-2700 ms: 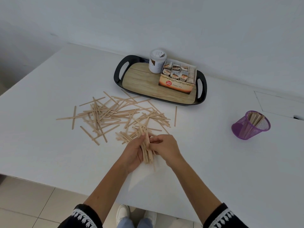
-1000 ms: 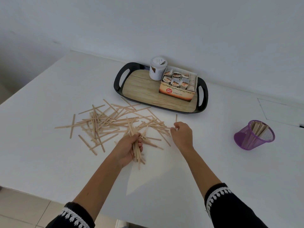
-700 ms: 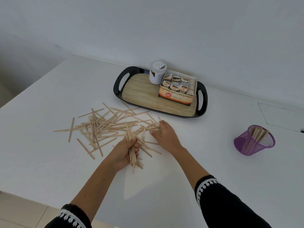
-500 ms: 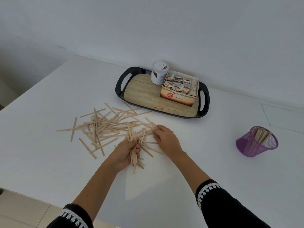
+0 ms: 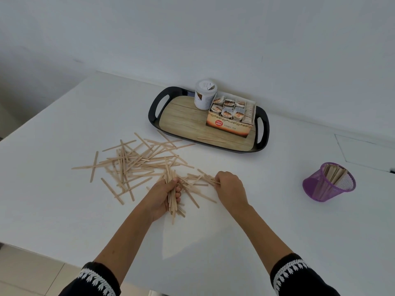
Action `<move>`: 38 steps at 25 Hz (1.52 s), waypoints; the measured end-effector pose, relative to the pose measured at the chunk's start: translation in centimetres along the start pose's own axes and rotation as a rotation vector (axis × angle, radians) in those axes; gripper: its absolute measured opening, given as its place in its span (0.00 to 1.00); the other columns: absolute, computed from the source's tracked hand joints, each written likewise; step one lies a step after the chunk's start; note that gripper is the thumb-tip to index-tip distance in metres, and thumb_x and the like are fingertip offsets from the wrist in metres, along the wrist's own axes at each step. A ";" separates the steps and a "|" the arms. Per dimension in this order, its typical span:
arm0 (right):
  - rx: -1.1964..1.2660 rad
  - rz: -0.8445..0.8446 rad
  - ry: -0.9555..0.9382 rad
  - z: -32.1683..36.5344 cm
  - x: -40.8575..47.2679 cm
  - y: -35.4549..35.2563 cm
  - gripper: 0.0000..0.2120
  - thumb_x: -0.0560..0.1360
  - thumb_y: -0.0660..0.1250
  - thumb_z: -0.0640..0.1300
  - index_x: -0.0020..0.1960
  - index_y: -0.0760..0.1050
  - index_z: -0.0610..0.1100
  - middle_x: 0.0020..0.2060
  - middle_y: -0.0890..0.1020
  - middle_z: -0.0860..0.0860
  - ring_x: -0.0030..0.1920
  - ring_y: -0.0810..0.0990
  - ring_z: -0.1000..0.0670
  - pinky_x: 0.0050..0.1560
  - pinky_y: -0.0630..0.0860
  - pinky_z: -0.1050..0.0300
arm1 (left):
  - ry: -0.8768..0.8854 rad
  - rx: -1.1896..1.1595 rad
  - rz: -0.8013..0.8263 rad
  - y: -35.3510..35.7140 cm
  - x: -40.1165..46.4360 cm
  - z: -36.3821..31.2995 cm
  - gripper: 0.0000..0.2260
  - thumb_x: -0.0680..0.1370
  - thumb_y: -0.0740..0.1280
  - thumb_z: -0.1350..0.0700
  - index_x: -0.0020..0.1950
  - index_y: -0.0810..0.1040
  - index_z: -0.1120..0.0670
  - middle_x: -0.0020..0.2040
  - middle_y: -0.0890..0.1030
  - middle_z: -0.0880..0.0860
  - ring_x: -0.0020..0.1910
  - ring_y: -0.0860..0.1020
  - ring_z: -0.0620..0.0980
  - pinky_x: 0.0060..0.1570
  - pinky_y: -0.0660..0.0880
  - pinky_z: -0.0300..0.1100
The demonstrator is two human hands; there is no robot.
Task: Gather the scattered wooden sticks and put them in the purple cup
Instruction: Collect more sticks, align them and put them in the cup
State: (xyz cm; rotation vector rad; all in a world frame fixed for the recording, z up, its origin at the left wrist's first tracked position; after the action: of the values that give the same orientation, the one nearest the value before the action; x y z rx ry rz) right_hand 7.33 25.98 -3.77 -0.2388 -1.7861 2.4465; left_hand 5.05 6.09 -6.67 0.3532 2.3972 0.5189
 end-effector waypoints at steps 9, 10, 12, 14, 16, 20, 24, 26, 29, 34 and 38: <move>0.041 0.146 0.187 -1.9 -1.0 -1.0 0.08 0.73 0.64 0.38 0.51 0.78 0.38 0.48 0.79 0.44 0.48 0.78 0.44 0.46 0.76 0.52 | -0.003 0.004 -0.005 -0.1 0.0 -0.1 0.05 0.82 0.60 0.57 0.51 0.73 0.58 0.30 0.75 0.50 0.26 0.73 0.45 0.27 0.75 0.39; 0.018 0.139 0.185 -2.0 -1.2 -0.9 0.09 0.74 0.63 0.38 0.51 0.78 0.38 0.49 0.77 0.44 0.51 0.76 0.43 0.47 0.75 0.53 | -0.003 0.007 -0.006 0.0 0.0 -0.1 0.05 0.82 0.60 0.57 0.51 0.73 0.58 0.30 0.75 0.50 0.26 0.73 0.45 0.27 0.75 0.39; -0.058 0.114 0.164 -1.9 -1.6 -0.8 0.09 0.76 0.61 0.38 0.52 0.77 0.38 0.52 0.74 0.43 0.56 0.72 0.41 0.47 0.73 0.53 | -0.004 0.006 -0.007 0.0 -0.1 0.0 0.05 0.82 0.60 0.57 0.50 0.73 0.57 0.30 0.75 0.50 0.26 0.73 0.45 0.27 0.75 0.39; -0.139 0.101 0.139 -1.7 -2.1 -0.5 0.09 0.77 0.59 0.37 0.53 0.76 0.37 0.54 0.72 0.43 0.59 0.70 0.40 0.45 0.72 0.55 | -0.002 0.006 -0.008 0.1 -0.1 -0.1 0.05 0.82 0.60 0.57 0.49 0.73 0.57 0.30 0.75 0.50 0.26 0.73 0.45 0.27 0.75 0.38; -0.192 0.104 0.126 -1.5 -2.6 -0.2 0.10 0.77 0.57 0.35 0.56 0.73 0.37 0.56 0.72 0.43 0.60 0.70 0.40 0.48 0.73 0.55 | -0.001 0.011 -0.013 0.2 -0.2 -0.1 0.05 0.82 0.60 0.57 0.49 0.72 0.57 0.30 0.75 0.50 0.26 0.73 0.45 0.27 0.75 0.38; -0.219 0.082 0.114 -1.2 -3.1 -0.1 0.10 0.77 0.60 0.34 0.57 0.71 0.38 0.56 0.74 0.43 0.57 0.75 0.44 0.49 0.75 0.55 | 0.004 0.018 -0.018 0.2 -0.3 -0.1 0.05 0.82 0.59 0.57 0.49 0.72 0.57 0.30 0.74 0.50 0.26 0.73 0.45 0.27 0.75 0.38; -0.085 0.105 0.190 -1.6 -2.9 -0.3 0.07 0.74 0.60 0.33 0.50 0.73 0.39 0.48 0.76 0.43 0.48 0.75 0.43 0.40 0.68 0.56 | 0.006 0.021 -0.015 0.2 -0.3 -0.2 0.05 0.82 0.60 0.57 0.49 0.72 0.57 0.30 0.74 0.50 0.26 0.73 0.45 0.27 0.75 0.38; 0.002 0.146 0.246 -1.9 -2.5 -0.7 0.04 0.72 0.62 0.34 0.46 0.74 0.39 0.42 0.76 0.45 0.41 0.74 0.46 0.38 0.68 0.57 | 0.006 0.021 -0.015 0.2 -0.3 -0.2 0.05 0.82 0.60 0.57 0.49 0.72 0.57 0.30 0.74 0.50 0.26 0.73 0.45 0.27 0.75 0.38; 0.046 0.187 0.280 -2.2 -2.4 -1.1 0.02 0.71 0.65 0.35 0.41 0.74 0.40 0.34 0.74 0.48 0.37 0.74 0.47 0.31 0.66 0.59 | 0.004 0.018 -0.016 0.2 -0.3 -0.1 0.05 0.82 0.59 0.57 0.49 0.72 0.57 0.30 0.74 0.50 0.26 0.73 0.45 0.27 0.75 0.38; -0.083 0.196 0.272 -1.6 -2.6 -1.0 0.12 0.72 0.65 0.36 0.33 0.65 0.43 0.39 0.73 0.47 0.40 0.73 0.45 0.34 0.66 0.60 | 0.005 0.021 -0.021 0.2 -0.3 -0.1 0.05 0.82 0.59 0.58 0.49 0.72 0.57 0.30 0.75 0.50 0.26 0.74 0.45 0.27 0.75 0.38; -0.223 0.135 0.199 -0.7 -3.0 -0.8 0.05 0.75 0.62 0.33 0.47 0.75 0.39 0.48 0.77 0.44 0.52 0.78 0.43 0.42 0.70 0.58 | 0.005 0.028 -0.020 0.2 -0.2 -0.1 0.05 0.82 0.60 0.57 0.50 0.72 0.58 0.30 0.75 0.51 0.26 0.74 0.45 0.27 0.75 0.38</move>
State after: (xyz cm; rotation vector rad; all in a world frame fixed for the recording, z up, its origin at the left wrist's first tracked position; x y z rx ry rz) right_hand 10.36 26.36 -2.97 -0.6175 -2.0078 2.2094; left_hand 5.17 6.10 -6.37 0.3396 2.4119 0.4782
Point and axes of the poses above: each hand's wrist, its own x-axis towards the middle knuckle, its own y-axis out of the palm, z = x × y, the point moved 3 cm from there along x, towards the middle knuckle
